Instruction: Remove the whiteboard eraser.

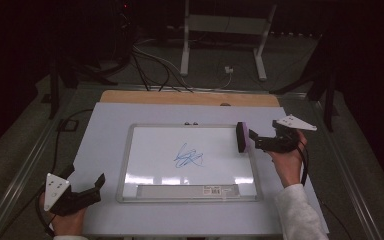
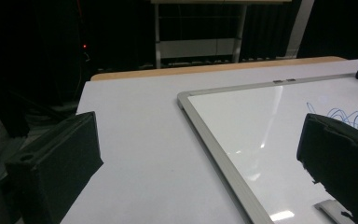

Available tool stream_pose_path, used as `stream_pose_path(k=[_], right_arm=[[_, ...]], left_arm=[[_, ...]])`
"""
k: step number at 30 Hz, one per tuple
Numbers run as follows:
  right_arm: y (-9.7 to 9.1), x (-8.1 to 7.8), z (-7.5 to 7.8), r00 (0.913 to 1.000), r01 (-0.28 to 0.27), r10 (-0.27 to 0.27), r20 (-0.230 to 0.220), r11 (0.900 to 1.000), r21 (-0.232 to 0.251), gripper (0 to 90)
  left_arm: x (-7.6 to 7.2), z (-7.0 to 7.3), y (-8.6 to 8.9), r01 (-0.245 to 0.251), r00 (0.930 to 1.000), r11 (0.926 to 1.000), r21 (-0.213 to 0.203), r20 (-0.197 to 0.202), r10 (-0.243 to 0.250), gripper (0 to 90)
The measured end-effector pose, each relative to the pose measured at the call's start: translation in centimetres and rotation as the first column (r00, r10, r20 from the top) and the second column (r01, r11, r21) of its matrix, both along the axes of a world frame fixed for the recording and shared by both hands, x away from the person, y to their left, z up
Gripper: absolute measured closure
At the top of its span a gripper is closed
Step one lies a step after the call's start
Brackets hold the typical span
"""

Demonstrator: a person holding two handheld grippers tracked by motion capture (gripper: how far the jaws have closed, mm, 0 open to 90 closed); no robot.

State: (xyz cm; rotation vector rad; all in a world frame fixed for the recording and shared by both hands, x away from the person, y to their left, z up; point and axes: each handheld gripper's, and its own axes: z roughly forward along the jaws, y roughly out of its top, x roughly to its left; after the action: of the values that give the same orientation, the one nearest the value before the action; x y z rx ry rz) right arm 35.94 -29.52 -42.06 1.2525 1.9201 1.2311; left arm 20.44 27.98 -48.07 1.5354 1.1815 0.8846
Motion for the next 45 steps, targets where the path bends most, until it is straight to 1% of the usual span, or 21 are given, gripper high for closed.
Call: stream_pose_path(k=[6,9,13,18,23,29,31,33,34,35,37,38,41,42,44,45], right_arm=[[0.1,1.1,-0.9,0.9996,0.006,-0.006,-0.029,1.0000,0.007,0.2],[0.1,1.5,-1.3,0.9990,0.013,-0.012,-0.042,0.9996,0.025,0.2],[0.2,2.2,-1.9,0.9976,0.022,-0.020,-0.066,0.9993,0.029,0.2],[0.2,2.8,-2.6,0.9948,0.031,-0.029,-0.097,0.9993,0.018,0.7],[0.1,3.3,-3.3,0.9911,0.039,-0.037,-0.128,0.9991,0.018,0.8],[0.2,3.8,-3.9,0.9877,0.045,-0.044,-0.150,0.9989,0.008,0.8],[0.2,4.0,-4.1,0.9860,0.046,-0.046,-0.160,0.9989,0.000,0.8],[0.3,4.2,-4.3,0.9826,0.048,-0.051,-0.178,0.9987,-0.018,0.9],[0.3,4.3,-4.4,0.9799,0.051,-0.055,-0.192,0.9984,-0.023,3.6],[0.3,4.3,-4.5,0.9779,0.055,-0.057,-0.201,0.9984,-0.017,4.0],[0.2,4.4,-4.7,0.9725,0.061,-0.058,-0.225,0.9981,0.007,7.0],[0.0,4.5,-4.7,0.9697,0.058,-0.051,-0.239,0.9980,0.023,10.2],[-0.1,4.6,-4.8,0.9658,0.054,-0.043,-0.256,0.9979,0.037,17.0],[-0.1,4.6,-4.8,0.9638,0.053,-0.041,-0.263,0.9978,0.039,21.0],[-0.1,4.6,-4.9,0.9602,0.066,-0.055,-0.274,0.9974,0.030,29.0],[-0.1,4.6,-4.9,0.9590,0.066,-0.054,-0.278,0.9972,0.035,32.4]], left_arm=[[0.0,0.0,-0.1,0.004,1.0000,1.0000,0.001,-0.002,-0.004,0.4],[0.0,0.0,-0.1,0.004,1.0000,1.0000,0.001,-0.001,-0.004,0.4],[0.0,0.0,-0.1,0.005,1.0000,1.0000,0.002,-0.001,-0.005,0.4],[0.1,-0.1,-0.1,0.007,1.0000,1.0000,0.002,-0.004,-0.007,0.4],[0.1,-0.1,-0.2,0.008,0.9999,0.9999,0.007,-0.007,-0.008,0.4],[0.1,-0.1,-0.2,0.009,0.9999,0.9999,0.006,-0.010,-0.009,0.4],[0.1,-0.1,-0.2,0.011,0.9999,0.9999,0.005,-0.011,-0.011,0.4],[0.1,-0.1,-0.2,0.011,0.9999,0.9999,0.006,-0.011,-0.011,0.4],[0.1,-0.1,-0.2,0.012,0.9999,0.9999,0.005,-0.011,-0.012,0.4],[0.1,-0.1,-0.2,0.011,0.9999,0.9999,0.005,-0.011,-0.011,0.4],[0.1,-0.1,-0.2,0.011,0.9999,0.9999,0.005,-0.011,-0.011,0.4],[0.1,-0.1,-0.2,0.011,0.9999,0.9999,0.005,-0.012,-0.011,0.4],[0.1,-0.2,-0.2,0.011,0.9999,0.9999,0.004,-0.013,-0.011,0.4],[0.1,-0.2,-0.2,0.011,0.9999,0.9999,0.005,-0.012,-0.011,0.4],[0.1,-0.2,-0.2,0.012,0.9998,0.9999,0.006,-0.013,-0.012,0.4],[0.1,-0.2,-0.2,0.012,0.9998,0.9999,0.007,-0.013,-0.012,0.4]])
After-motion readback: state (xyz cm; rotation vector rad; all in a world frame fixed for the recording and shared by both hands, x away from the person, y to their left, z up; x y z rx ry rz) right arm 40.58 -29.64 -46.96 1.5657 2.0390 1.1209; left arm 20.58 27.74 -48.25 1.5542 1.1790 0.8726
